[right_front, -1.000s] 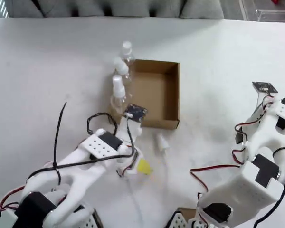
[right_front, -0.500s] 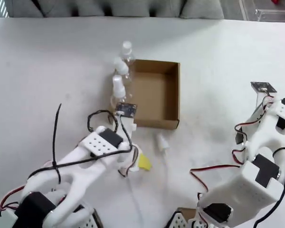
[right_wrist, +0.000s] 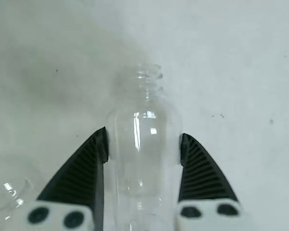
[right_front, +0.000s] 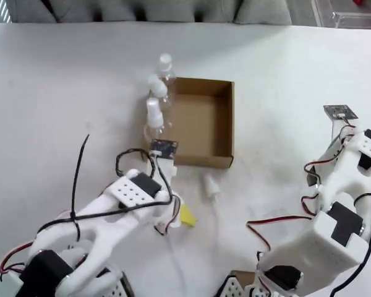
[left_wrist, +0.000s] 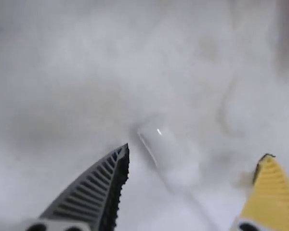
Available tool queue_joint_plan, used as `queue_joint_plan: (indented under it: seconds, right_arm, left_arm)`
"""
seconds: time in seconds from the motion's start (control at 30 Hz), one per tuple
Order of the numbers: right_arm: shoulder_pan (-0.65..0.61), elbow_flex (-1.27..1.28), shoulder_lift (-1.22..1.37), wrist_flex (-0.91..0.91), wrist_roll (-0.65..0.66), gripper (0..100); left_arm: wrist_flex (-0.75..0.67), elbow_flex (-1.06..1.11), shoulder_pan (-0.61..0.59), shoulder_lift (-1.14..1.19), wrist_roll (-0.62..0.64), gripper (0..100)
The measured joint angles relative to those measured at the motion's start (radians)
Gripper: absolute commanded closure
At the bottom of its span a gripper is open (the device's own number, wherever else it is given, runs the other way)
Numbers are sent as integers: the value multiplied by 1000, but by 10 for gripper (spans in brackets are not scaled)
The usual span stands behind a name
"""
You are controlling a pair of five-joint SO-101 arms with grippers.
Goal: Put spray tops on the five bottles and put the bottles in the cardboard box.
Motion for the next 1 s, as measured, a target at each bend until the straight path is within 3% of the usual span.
queue_joint_plan:
  seconds: [0.17,0.37,0.47,0.57,0.73,0.87,1.0]
  right_arm:
    - [0,0,0,-3,15,982]
    - [0,0,0,-3,15,982]
    - [3,0,0,-3,15,982]
    - [8,0,0,-3,15,982]
    - [8,0,0,-3,15,982]
    - [8,0,0,-3,15,982]
    - [8,2,-21,6,12,982]
  left_arm:
    - [-46,-8,17,121,20,664]
    - [-35,-104,64,241,25,995]
    - [-49,-123,104,239,25,930]
    - [-51,-123,106,216,-15,980]
    - [-48,-81,95,143,-140,976]
    - [-32,-40,95,21,-161,976]
    - [-32,-17,11,-117,-167,976]
